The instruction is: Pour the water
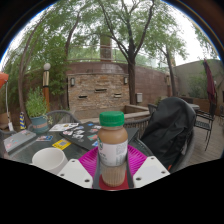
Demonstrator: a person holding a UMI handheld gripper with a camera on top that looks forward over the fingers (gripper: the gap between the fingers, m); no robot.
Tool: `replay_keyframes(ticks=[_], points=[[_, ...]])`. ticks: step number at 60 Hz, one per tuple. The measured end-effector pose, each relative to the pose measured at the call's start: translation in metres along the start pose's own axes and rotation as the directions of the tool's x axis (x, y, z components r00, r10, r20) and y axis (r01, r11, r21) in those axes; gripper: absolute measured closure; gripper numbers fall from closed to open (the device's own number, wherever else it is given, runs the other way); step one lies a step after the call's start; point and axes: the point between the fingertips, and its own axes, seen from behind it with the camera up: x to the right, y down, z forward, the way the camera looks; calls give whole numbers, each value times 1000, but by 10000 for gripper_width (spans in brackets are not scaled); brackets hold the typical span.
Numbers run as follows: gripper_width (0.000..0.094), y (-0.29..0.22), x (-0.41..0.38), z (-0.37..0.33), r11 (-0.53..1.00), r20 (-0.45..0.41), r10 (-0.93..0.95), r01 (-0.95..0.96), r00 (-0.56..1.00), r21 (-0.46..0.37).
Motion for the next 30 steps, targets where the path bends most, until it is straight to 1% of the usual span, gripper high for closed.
replay_keyframes(ticks=[4, 6, 9, 12, 15, 17, 22, 23, 30], points=[[469, 1, 0, -2, 1000, 1, -2, 2, 1000, -13], [428, 5, 0, -4, 999, -4, 2, -3, 1000, -43], [312, 10, 3, -12, 997, -24, 14, -16, 1000, -73], [176, 3, 5, -19, 998, -34, 17, -20, 999, -64], [95, -1, 4, -34, 998, -41, 8, -11, 999, -63], [89, -4, 6, -44, 998, -54, 1, -4, 999, -63], [102, -12, 1, -70, 999, -58, 6, -9, 998, -53], [101, -17, -2, -92, 998, -58, 10, -14, 998, -55], [100, -28, -17, -155, 996, -48, 53, -56, 997, -68]])
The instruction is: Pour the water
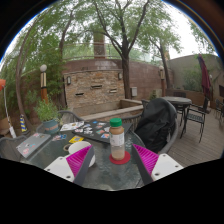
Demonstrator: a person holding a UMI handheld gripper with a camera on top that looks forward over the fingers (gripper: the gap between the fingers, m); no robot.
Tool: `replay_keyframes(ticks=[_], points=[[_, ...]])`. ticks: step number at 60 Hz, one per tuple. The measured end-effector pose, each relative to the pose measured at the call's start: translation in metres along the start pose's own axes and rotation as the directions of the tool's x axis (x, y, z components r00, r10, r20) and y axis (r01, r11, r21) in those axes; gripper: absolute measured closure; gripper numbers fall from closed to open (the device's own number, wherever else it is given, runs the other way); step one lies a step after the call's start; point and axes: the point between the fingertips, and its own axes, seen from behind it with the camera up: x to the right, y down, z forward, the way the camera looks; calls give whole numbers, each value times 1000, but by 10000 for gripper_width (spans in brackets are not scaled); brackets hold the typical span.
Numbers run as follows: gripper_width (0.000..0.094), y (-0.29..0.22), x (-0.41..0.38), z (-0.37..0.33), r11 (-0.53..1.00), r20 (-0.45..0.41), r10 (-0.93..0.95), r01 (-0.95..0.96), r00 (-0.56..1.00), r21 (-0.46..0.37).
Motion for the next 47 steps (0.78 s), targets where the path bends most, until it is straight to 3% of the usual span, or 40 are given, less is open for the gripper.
replay_keyframes(ticks=[10, 25, 47], points=[[99, -7, -9, -100, 1000, -39, -24, 25, 999, 1], [99, 7, -43, -224, 999, -3, -36, 36, 999, -21], [106, 0, -58, -264, 999, 16, -36, 35, 999, 37]])
